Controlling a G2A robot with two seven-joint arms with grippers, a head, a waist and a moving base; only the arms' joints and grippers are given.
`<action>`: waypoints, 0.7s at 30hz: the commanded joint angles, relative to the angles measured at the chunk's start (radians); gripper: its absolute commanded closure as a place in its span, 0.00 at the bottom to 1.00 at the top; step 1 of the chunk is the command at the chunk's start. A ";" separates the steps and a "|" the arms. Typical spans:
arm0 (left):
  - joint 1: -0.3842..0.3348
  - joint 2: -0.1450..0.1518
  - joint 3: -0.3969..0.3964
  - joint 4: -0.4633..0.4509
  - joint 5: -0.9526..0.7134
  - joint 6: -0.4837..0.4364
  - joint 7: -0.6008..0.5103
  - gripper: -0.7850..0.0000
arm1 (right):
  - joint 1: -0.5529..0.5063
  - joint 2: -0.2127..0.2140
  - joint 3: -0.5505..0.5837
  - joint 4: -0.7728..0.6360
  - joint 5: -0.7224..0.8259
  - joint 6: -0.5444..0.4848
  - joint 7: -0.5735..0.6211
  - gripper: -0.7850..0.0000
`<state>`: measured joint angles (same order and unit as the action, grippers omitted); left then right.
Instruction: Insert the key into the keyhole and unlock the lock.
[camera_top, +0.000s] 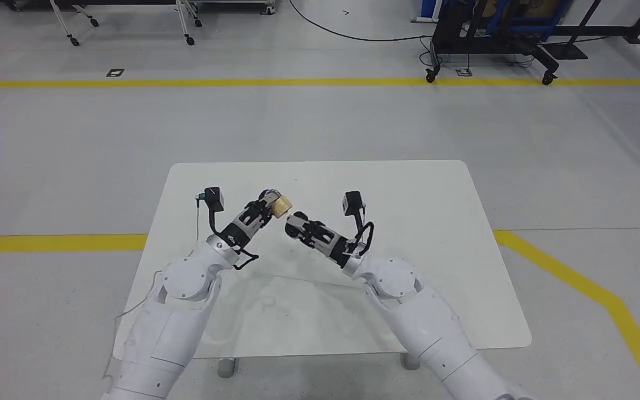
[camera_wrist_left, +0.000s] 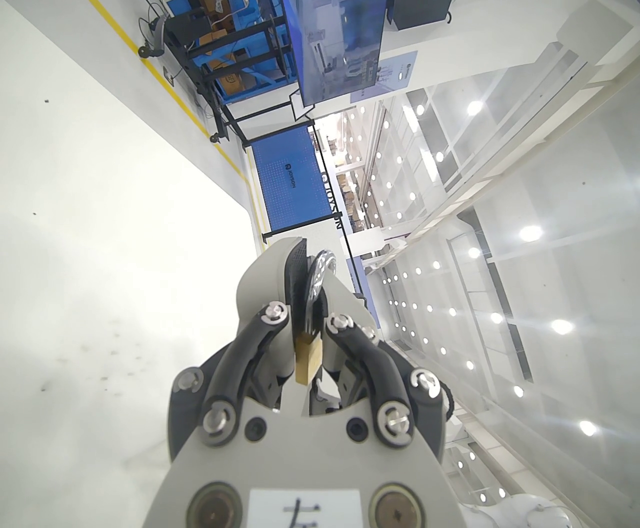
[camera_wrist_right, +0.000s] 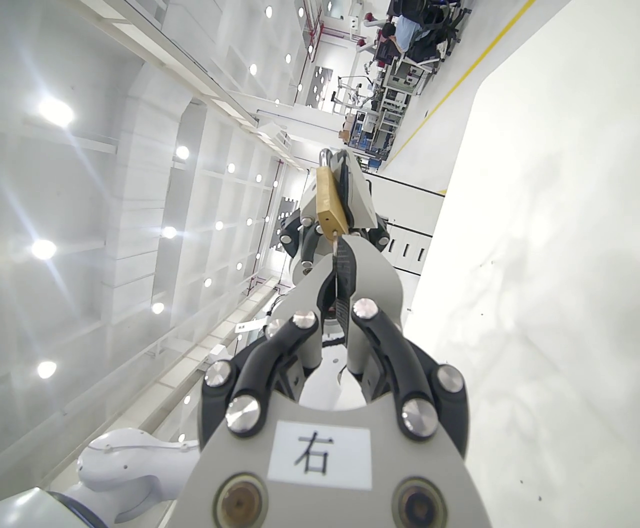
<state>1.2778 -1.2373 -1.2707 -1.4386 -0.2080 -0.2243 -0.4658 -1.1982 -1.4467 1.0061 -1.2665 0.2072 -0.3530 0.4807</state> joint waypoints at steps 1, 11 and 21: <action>0.000 0.000 0.000 0.000 0.001 -0.001 0.000 1.00 | 0.000 -0.001 0.001 0.001 0.022 0.001 0.005 1.00; 0.003 0.000 -0.002 -0.006 0.012 -0.022 0.001 1.00 | -0.001 -0.012 0.030 0.026 0.422 0.153 0.161 1.00; 0.006 0.001 -0.003 -0.009 0.025 -0.067 -0.021 1.00 | 0.017 -0.016 0.057 0.069 0.672 0.387 0.266 1.00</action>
<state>1.2842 -1.2360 -1.2733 -1.4484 -0.1847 -0.2884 -0.4855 -1.1817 -1.4620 1.0605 -1.2009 0.8515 0.0153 0.7396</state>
